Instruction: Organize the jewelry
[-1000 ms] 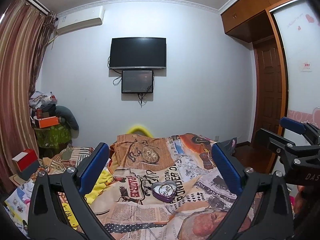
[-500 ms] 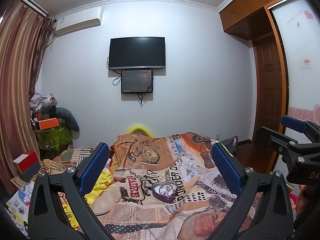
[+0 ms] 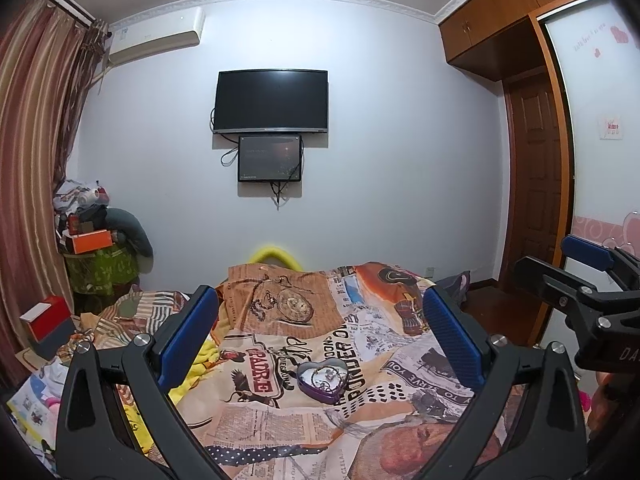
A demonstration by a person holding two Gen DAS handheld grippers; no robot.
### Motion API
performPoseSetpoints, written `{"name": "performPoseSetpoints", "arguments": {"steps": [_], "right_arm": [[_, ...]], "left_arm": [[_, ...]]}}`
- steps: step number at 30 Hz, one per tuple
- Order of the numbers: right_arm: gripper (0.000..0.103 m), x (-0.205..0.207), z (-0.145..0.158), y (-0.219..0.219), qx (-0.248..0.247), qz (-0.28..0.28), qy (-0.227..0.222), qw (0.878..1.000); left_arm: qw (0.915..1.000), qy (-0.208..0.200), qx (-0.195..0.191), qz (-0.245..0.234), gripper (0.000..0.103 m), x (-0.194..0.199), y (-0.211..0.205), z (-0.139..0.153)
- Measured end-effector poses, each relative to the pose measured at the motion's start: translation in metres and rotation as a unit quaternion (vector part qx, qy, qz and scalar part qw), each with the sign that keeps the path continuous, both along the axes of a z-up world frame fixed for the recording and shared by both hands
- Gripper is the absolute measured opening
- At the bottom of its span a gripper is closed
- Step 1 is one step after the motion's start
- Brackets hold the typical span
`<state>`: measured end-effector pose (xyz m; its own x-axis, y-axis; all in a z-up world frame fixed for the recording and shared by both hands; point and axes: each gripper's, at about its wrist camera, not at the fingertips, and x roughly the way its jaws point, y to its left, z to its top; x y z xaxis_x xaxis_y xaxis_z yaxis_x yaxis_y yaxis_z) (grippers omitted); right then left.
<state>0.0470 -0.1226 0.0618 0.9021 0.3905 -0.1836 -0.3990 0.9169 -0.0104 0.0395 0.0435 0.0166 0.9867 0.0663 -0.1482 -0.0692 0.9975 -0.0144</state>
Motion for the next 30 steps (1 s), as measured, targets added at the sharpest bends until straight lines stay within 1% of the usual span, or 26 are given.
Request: {"name": "performPoseSetpoints", "arguments": {"steps": [7, 16, 22, 30], "right_arm": [[0.103, 0.0008, 0.0015, -0.0007, 0.003, -0.002, 0.0, 1.0], [0.103, 0.0008, 0.0016, -0.0015, 0.002, -0.003, 0.001, 1.0], [0.103, 0.0019, 0.0009, -0.0024, 0.007, -0.003, 0.005, 1.0], [0.103, 0.0014, 0.0002, -0.0026, 0.007, -0.003, 0.005, 1.0]], "left_arm": [[0.9998, 0.007, -0.003, -0.016, 0.103, 0.0016, 0.0013, -0.0006], [0.9998, -0.001, 0.008, -0.017, 0.103, -0.002, -0.0044, -0.0008], [0.9999, 0.001, 0.005, -0.015, 0.103, -0.0011, -0.0034, -0.0006], [0.9999, 0.004, -0.009, -0.011, 0.103, 0.0026, 0.0031, 0.0]]}}
